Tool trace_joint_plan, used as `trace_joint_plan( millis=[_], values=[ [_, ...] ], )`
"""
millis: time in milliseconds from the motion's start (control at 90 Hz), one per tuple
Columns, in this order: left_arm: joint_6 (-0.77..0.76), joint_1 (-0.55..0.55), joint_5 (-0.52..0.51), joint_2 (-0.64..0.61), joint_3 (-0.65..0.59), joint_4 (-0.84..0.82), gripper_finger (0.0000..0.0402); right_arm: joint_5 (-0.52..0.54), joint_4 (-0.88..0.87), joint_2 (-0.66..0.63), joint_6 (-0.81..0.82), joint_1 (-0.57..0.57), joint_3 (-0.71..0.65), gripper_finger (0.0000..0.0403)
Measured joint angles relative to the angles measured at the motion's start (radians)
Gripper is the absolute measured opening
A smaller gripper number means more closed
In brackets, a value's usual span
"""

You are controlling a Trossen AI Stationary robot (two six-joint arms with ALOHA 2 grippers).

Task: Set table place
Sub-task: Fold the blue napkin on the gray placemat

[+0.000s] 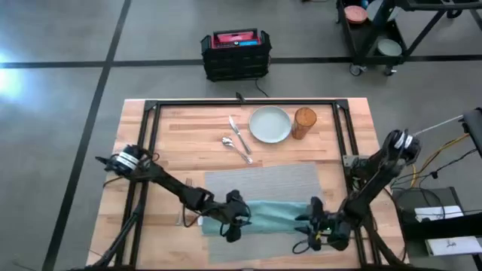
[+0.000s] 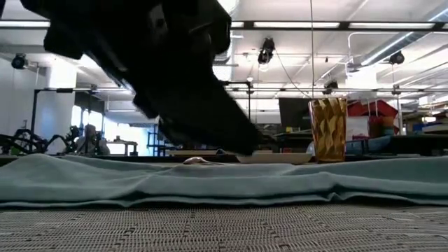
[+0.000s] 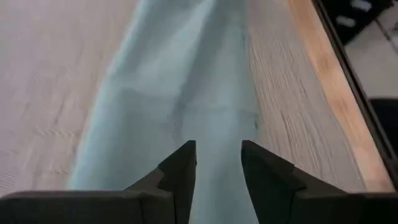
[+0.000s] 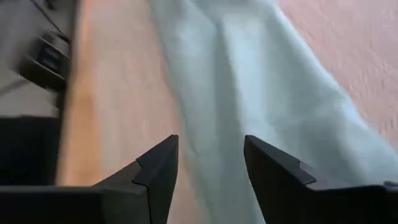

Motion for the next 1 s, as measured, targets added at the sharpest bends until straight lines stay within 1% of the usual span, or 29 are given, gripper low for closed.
trace_joint_plan(
  millis=[89,211,322,411,544,667,733,800,878,1000],
  values=[
    [-0.028,0.000,0.024,-0.002,0.000,-0.052,0.0114,-0.024,0.001,0.058,0.036,0.001,0.000,0.0149],
    [-0.056,-0.002,0.049,-0.006,-0.001,-0.129,0.0114,-0.052,0.011,0.072,0.059,0.000,0.003,0.0135],
    [-0.068,-0.002,0.053,-0.008,0.000,-0.155,0.0114,-0.114,0.005,0.039,0.013,0.003,0.002,0.0123],
    [-0.077,-0.002,0.054,-0.011,0.001,-0.159,0.0114,-0.150,-0.035,-0.021,-0.036,0.005,-0.001,0.0115],
    [-0.068,-0.002,0.057,-0.028,0.043,-0.164,0.0114,-0.116,-0.072,-0.123,-0.063,-0.001,-0.001,0.0106],
    [-0.009,-0.002,0.047,-0.032,0.102,-0.130,0.0114,-0.047,-0.072,-0.169,-0.157,0.000,0.000,0.0099],
    [0.039,-0.002,0.040,-0.009,0.132,-0.095,0.0114,0.003,-0.080,-0.162,-0.188,-0.001,-0.001,0.0095],
    [0.083,0.000,0.017,0.031,0.160,-0.061,0.0114,0.023,-0.082,-0.142,-0.204,-0.010,-0.008,0.0090],
    [0.131,0.008,0.009,0.095,0.211,-0.051,0.0114,0.029,-0.085,-0.105,-0.200,-0.018,-0.015,0.0082],
    [0.171,0.021,0.008,0.209,0.326,-0.050,0.0114,0.034,-0.076,-0.040,-0.193,-0.018,-0.016,0.0067]
  ],
)
